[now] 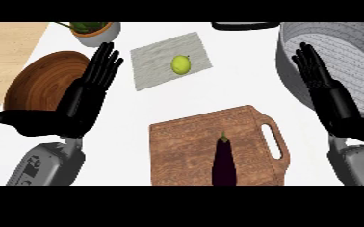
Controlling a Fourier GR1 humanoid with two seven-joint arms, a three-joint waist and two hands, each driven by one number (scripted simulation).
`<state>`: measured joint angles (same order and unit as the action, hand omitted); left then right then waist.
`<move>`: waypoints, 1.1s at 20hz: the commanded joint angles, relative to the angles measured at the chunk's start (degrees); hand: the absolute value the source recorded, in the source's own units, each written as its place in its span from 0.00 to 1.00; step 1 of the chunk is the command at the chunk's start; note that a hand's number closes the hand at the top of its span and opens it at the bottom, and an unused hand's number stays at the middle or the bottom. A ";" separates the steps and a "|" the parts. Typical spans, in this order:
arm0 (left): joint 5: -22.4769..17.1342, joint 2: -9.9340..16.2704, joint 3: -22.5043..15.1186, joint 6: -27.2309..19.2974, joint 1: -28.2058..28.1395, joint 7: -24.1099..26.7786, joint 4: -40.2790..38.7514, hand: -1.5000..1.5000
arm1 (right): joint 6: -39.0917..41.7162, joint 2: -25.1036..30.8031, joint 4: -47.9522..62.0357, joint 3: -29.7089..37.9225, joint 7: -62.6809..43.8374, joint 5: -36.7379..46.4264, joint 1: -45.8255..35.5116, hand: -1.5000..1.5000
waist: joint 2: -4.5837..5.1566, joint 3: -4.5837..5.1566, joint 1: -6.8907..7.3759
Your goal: Pick the eggplant from the cutting board and place it in the basket
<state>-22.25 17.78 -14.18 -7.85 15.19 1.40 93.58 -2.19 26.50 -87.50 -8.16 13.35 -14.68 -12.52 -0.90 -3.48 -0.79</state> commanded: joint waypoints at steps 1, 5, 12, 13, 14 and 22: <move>1.28 3.03 1.28 0.05 0.08 -2.65 -1.09 0.50 | 1.90 -2.20 1.73 0.90 2.11 -2.84 0.29 1.00 | 0.98 3.35 1.11; 4.27 8.69 4.67 -2.43 -2.48 -6.75 -8.34 0.50 | 9.17 -5.66 8.40 1.46 0.74 -10.66 -8.55 1.00 | 1.99 3.23 4.58; 3.47 9.97 5.36 -1.43 -4.91 -9.80 -12.82 0.50 | 2.11 -12.69 0.09 -26.15 1.62 20.00 -10.08 0.00 | 0.84 3.57 3.00; 2.02 11.06 7.13 -1.29 -3.04 -13.12 -11.93 0.50 | -0.51 -14.55 -1.40 -27.33 0.14 21.56 -8.25 0.00 | 0.69 3.51 1.63; 3.35 10.55 6.52 -1.80 -5.26 -11.07 -12.10 0.50 | -3.62 -18.05 -1.71 -29.15 -3.83 23.60 -9.63 0.00 | 0.65 3.54 1.75; 4.57 9.45 7.28 -2.10 -3.59 -10.74 -15.45 0.50 | 3.83 -19.54 -9.48 -29.23 -43.20 27.25 -22.74 0.00 | 0.35 3.71 0.08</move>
<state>-18.26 27.30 -7.26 -10.00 11.43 -9.85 79.74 -3.31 6.56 -93.86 -37.32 -14.28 11.77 -29.40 -0.33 0.13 0.07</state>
